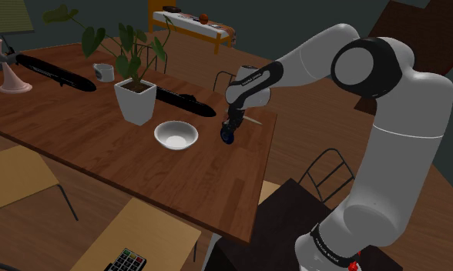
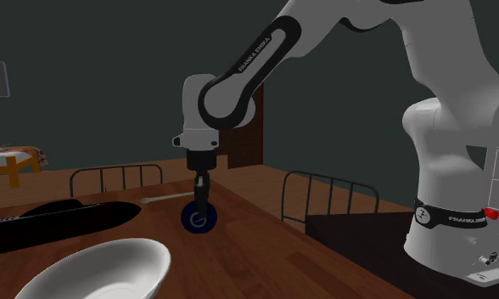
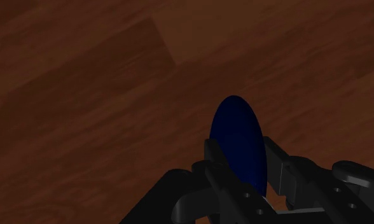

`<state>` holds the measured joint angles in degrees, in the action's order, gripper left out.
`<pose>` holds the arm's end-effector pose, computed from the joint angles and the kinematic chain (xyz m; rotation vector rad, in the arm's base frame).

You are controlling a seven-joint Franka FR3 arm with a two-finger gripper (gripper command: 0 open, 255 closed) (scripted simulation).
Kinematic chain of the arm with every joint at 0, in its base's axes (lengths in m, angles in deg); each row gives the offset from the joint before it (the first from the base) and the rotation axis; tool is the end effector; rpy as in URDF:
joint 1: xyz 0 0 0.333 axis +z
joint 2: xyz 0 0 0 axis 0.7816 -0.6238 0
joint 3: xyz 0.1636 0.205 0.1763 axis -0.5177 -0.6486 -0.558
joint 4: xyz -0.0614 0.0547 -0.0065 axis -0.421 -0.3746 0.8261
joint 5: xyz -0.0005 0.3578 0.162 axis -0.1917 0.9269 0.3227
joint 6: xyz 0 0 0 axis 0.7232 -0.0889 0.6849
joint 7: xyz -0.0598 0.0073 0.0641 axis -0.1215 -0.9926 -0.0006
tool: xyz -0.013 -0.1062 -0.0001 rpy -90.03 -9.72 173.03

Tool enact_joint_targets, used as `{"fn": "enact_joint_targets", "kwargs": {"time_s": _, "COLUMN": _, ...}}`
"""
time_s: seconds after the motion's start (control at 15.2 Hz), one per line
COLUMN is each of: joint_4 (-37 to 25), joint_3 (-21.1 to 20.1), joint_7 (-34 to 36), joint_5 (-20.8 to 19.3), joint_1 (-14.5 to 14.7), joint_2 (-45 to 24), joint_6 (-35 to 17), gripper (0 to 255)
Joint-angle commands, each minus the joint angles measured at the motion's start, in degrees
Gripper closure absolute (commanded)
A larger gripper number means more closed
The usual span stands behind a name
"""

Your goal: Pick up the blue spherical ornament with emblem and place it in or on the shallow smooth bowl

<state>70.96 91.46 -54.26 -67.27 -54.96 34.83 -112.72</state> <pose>0.5829 -0.1061 0.2549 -3.1206 -0.0808 -0.0069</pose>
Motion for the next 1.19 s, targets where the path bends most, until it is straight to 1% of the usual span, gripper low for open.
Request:
{"fn": "enact_joint_targets", "kwargs": {"time_s": 0.0, "joint_4": 0.0, "joint_3": 0.0, "joint_7": 0.0, "joint_5": 0.0, "joint_1": 0.0, "joint_2": 0.0, "joint_6": 0.0, "gripper": 255}}
{"fn": "enact_joint_targets", "kwargs": {"time_s": 0.26, "joint_4": 0.0, "joint_3": 0.0, "joint_7": 0.0, "joint_5": 0.0, "joint_1": 0.0, "joint_2": 0.0, "joint_6": 0.0, "gripper": 255}}
{"fn": "enact_joint_targets", "kwargs": {"time_s": 1.12, "joint_4": -1.9, "joint_3": 0.6, "joint_7": 1.1, "joint_5": -1.5, "joint_1": 0.5, "joint_2": 6.5, "joint_6": 8.4, "gripper": 255}}
